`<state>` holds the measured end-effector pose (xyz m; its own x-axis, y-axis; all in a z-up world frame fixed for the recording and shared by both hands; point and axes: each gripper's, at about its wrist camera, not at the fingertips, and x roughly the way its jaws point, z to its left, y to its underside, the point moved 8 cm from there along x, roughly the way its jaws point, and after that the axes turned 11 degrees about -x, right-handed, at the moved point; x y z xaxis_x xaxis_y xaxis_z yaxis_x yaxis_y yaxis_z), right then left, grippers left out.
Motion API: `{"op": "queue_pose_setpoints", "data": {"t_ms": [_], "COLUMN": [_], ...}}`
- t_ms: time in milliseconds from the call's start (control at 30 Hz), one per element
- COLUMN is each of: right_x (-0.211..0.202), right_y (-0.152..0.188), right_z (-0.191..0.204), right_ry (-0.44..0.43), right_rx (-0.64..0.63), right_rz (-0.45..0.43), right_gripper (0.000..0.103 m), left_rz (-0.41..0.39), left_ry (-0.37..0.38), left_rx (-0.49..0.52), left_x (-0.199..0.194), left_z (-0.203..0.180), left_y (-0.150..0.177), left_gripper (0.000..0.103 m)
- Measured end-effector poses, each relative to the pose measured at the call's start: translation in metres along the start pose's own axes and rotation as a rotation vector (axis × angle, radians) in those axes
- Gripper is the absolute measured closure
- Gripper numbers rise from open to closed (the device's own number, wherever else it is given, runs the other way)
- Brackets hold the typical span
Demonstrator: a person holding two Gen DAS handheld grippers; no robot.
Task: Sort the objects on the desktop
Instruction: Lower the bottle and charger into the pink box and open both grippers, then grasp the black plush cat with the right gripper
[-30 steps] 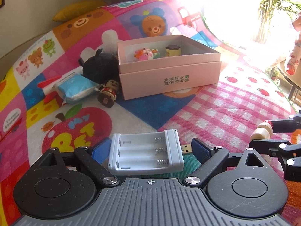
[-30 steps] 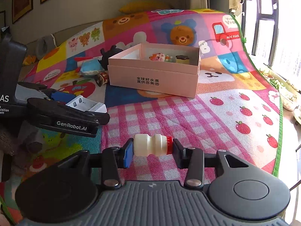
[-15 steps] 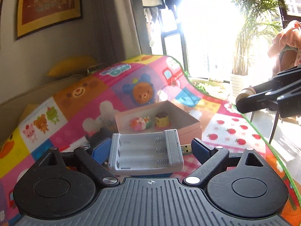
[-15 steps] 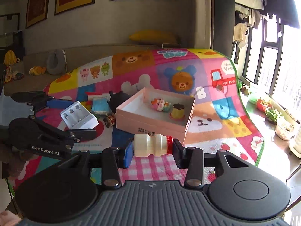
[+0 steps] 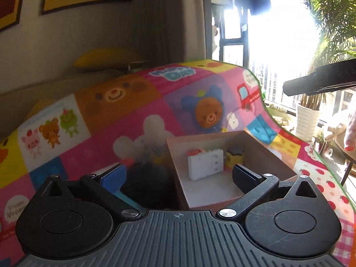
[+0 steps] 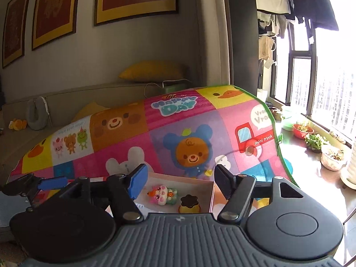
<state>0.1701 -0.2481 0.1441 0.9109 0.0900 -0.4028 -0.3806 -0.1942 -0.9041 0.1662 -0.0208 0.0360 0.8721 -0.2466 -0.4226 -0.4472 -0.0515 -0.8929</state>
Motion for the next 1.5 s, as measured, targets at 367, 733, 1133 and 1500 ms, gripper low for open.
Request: {"op": "queue_pose_setpoints", "data": {"t_ms": [367,733,1133,1500], "right_x": [0.06,0.149,0.186,0.066], "right_y": [0.021,0.015,0.036,0.097], "right_z": [0.075,0.211,0.23,0.22], "right_ry": [-0.114,-0.127,-0.181,-0.472], "right_rx": [-0.067,-0.391,-0.352,-0.287], "right_rz": [0.143,0.232,0.39,0.486], "right_gripper": [0.028,0.028,0.045,0.058], "left_rz": [0.132,0.118,0.085,0.156], "left_ry": [-0.198,-0.165,-0.136,-0.016], "left_rx": [-0.129,-0.219,-0.313,-0.205], "left_x": [-0.037,-0.042,-0.051,-0.073], "left_z": [0.103,0.119,0.13,0.09], "left_y": [0.085,0.1,0.098,0.113], "left_gripper": [0.0,0.0,0.0,0.0]}}
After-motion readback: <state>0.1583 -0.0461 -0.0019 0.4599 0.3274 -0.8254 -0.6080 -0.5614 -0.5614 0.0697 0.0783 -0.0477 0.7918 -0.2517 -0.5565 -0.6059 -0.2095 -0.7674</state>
